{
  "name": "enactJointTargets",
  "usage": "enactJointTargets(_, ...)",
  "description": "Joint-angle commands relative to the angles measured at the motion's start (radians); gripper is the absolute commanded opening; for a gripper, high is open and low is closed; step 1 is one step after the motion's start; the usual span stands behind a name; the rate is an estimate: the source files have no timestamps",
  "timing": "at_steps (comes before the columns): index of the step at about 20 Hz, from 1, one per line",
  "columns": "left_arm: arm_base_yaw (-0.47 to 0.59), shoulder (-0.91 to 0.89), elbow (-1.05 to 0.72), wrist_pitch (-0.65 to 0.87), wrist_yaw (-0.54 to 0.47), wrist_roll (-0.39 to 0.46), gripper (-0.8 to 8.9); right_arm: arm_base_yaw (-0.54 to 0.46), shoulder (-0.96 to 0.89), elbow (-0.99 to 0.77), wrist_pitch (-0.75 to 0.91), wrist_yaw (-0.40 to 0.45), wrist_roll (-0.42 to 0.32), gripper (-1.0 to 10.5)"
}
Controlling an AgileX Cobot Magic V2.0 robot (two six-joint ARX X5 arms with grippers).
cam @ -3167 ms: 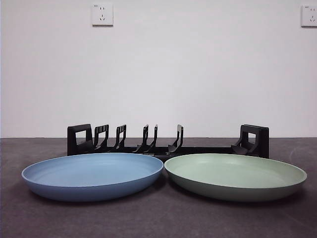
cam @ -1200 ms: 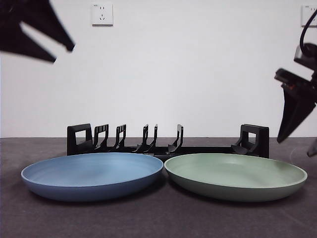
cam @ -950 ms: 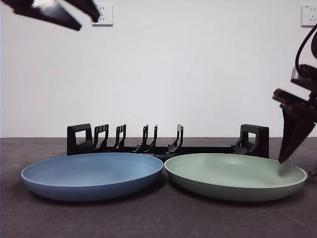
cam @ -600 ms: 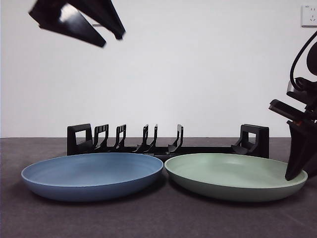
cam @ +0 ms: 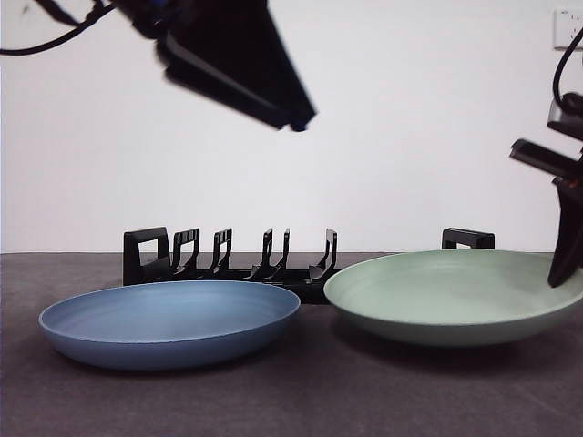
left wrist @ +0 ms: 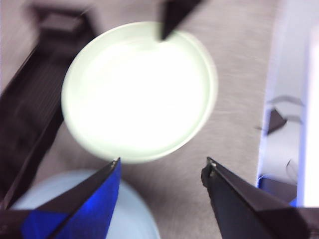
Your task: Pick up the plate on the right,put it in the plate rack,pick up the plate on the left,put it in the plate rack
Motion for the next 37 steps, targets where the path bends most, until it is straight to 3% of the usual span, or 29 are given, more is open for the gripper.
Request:
enactJointTargets(1,-0.063,0.003,0.001,0.017,-0.053,0.159,2.83,0.002,-0.016,0.034,-0.068,-0.010,0.014,-0.1)
enactJointTargets(3,-0.115,0.016,0.001,0.030,-0.110,0.229,2.83,0.003,-0.016,0.076,-0.145,-0.086,0.013,-0.1)
enactJointTargets(6,-0.161,0.053,0.002,0.049,-0.141,0.267,2.83,0.008,-0.016,0.118,-0.177,-0.201,0.013,-0.1)
enactJointTargets(14,-0.181,0.191,0.002,0.055,-0.166,0.269,2.74,0.070,-0.016,0.143,-0.197,-0.271,0.011,-0.1)
enactJointTargets(15,-0.181,0.197,0.002,0.055,-0.166,0.270,2.10,0.070,-0.017,0.143,-0.198,-0.271,0.010,-0.1)
enactJointTargets(17,-0.181,0.199,0.002,0.055,-0.166,0.270,-0.11,0.070,-0.019,0.143,-0.198,-0.270,0.010,-0.1)
enactJointTargets(23,-0.182,0.199,0.002,0.055,-0.165,0.269,-0.09,0.067,-0.030,0.150,-0.190,-0.270,0.003,-0.1)
enactJointTargets(25,-0.183,0.199,0.002,0.053,-0.164,0.269,-0.09,0.067,-0.032,0.164,-0.190,-0.269,-0.007,0.4)
enactJointTargets(28,-0.183,0.199,0.002,0.051,-0.164,0.268,-0.09,0.067,-0.036,0.204,-0.188,-0.266,-0.018,3.7)
enactJointTargets(29,-0.183,0.199,0.002,0.050,-0.164,0.265,-0.09,0.066,-0.042,0.217,-0.183,-0.264,-0.017,4.3)
enactJointTargets(31,-0.183,0.199,0.002,0.051,-0.164,0.261,-0.09,0.060,-0.067,0.233,-0.145,-0.263,-0.013,4.4)
enactJointTargets(35,-0.172,0.199,0.005,0.104,-0.167,0.171,-0.09,0.039,-0.174,0.236,0.008,-0.254,0.037,4.4)
enactJointTargets(37,-0.146,0.199,0.007,0.187,-0.168,0.091,-0.09,0.026,-0.242,0.236,0.069,-0.188,0.052,4.4)
